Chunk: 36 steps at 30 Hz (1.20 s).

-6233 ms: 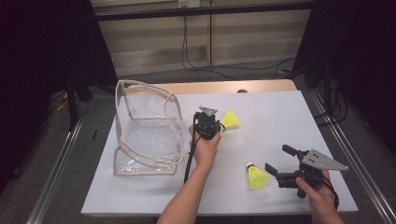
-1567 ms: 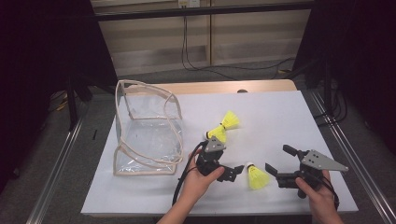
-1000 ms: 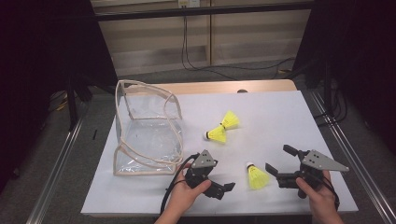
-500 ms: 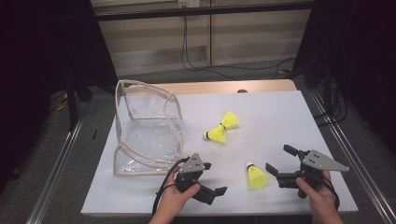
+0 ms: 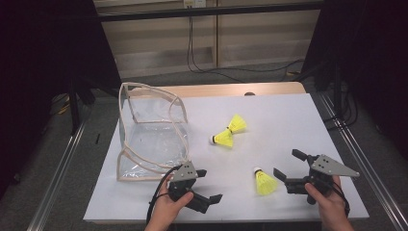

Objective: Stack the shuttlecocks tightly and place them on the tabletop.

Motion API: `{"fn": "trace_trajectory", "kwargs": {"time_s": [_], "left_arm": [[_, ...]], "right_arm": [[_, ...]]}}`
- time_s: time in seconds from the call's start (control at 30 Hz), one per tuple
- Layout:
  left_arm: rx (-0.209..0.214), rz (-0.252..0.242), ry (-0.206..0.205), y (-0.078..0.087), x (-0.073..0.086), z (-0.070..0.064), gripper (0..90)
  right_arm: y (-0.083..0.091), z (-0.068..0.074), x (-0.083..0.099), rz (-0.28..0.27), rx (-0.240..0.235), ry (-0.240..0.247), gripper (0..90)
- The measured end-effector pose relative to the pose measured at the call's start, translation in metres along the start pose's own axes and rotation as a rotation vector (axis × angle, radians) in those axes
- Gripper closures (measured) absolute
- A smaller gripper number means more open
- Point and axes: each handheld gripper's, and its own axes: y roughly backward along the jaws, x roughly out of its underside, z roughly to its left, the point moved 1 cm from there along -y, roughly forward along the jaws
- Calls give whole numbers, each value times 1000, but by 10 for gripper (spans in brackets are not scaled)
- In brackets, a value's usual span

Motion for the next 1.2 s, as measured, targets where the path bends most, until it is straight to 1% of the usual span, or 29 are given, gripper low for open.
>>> {"fn": "trace_trajectory", "kwargs": {"time_s": [0.13,0.2,0.23,0.37,0.47,0.6,0.77,0.9,0.97,1.03,1.13,1.17,1.2], "left_arm": [[4,-9,6,3,2,1,36],[-3,-5,8,6,3,3,36],[-1,-8,7,6,4,3,36],[-2,9,1,10,7,4,36],[-3,0,7,12,8,4,36],[-2,2,-1,16,9,5,39],[0,1,2,20,11,6,42],[0,7,-5,24,12,7,43],[1,1,0,26,13,7,50],[3,1,-3,28,14,8,53],[2,17,-11,30,15,8,52],[4,12,-8,31,15,8,52],[2,18,-6,32,16,9,52]], "right_arm": [[0,0,0,0,0,0,30],[0,0,0,-1,0,-2,29],[0,0,0,-1,-1,-2,30],[0,0,0,0,0,0,29],[0,0,0,0,-2,-1,29],[0,0,0,1,1,-1,29],[0,0,0,1,1,-1,30],[0,0,0,0,0,0,30],[0,0,0,1,1,0,30],[0,0,0,1,0,0,29],[0,0,0,0,1,1,30],[0,0,0,1,0,0,29],[0,0,0,1,0,0,30]]}}
